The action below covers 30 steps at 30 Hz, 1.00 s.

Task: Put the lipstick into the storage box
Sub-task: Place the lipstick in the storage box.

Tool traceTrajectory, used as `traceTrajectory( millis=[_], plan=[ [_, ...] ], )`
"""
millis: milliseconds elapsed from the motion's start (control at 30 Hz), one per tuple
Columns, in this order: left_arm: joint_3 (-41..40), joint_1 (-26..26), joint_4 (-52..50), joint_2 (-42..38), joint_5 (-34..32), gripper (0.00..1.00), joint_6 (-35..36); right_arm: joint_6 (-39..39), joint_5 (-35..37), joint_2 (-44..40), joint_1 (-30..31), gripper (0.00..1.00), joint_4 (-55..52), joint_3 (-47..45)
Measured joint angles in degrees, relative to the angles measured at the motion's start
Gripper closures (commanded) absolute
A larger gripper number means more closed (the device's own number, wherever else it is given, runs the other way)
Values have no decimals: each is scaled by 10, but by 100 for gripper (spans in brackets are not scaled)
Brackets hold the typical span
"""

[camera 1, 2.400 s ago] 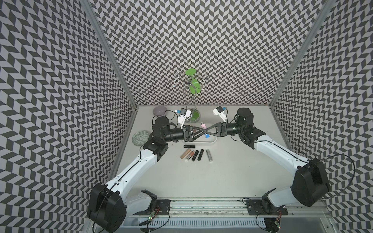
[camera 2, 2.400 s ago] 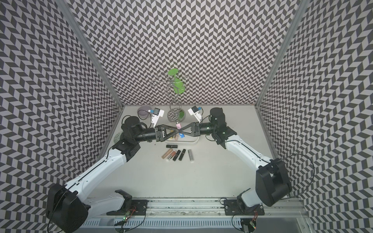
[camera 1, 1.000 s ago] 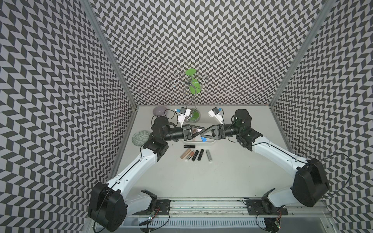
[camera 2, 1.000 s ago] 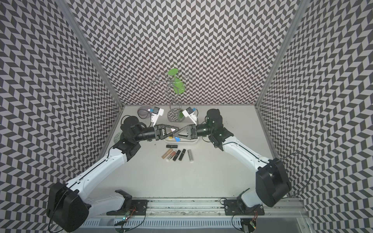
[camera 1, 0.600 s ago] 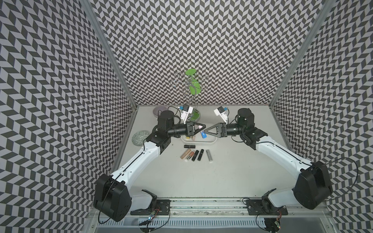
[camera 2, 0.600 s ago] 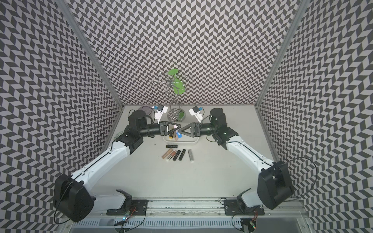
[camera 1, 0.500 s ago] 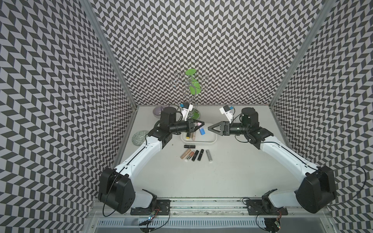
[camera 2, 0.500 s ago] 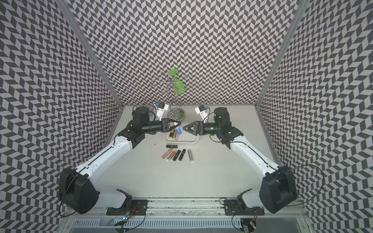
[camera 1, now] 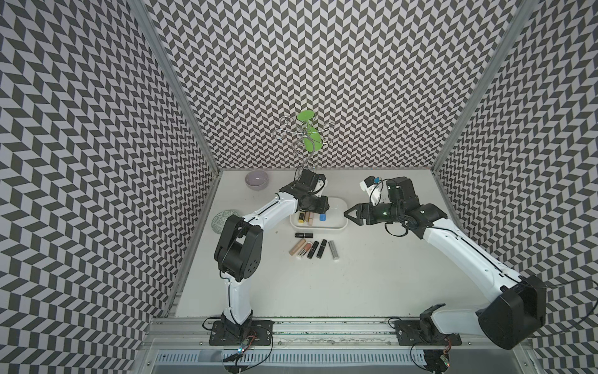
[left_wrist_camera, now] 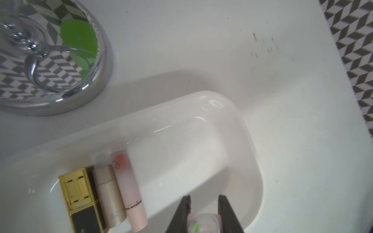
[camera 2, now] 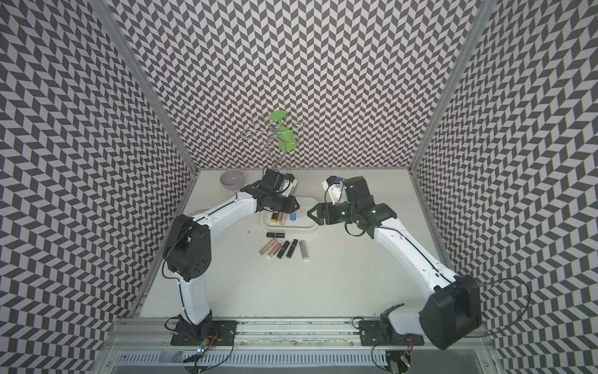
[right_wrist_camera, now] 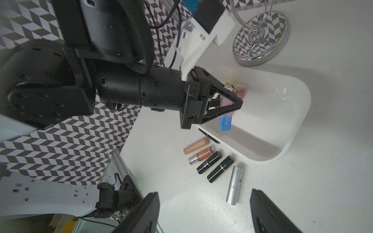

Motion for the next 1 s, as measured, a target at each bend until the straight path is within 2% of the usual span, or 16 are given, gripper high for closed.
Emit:
traceTrajectory(
  millis=[533, 633, 1000],
  plan=[
    [42, -5, -42, 93, -107, 100, 34, -49, 21, 7, 0, 24, -47, -11],
    [59, -5, -45, 106, -117, 91, 35, -52, 19, 14, 0, 23, -51, -11],
    [85, -2, -54, 125, -132, 80, 35, -61, 17, 16, 0, 23, -56, -11]
  ],
)
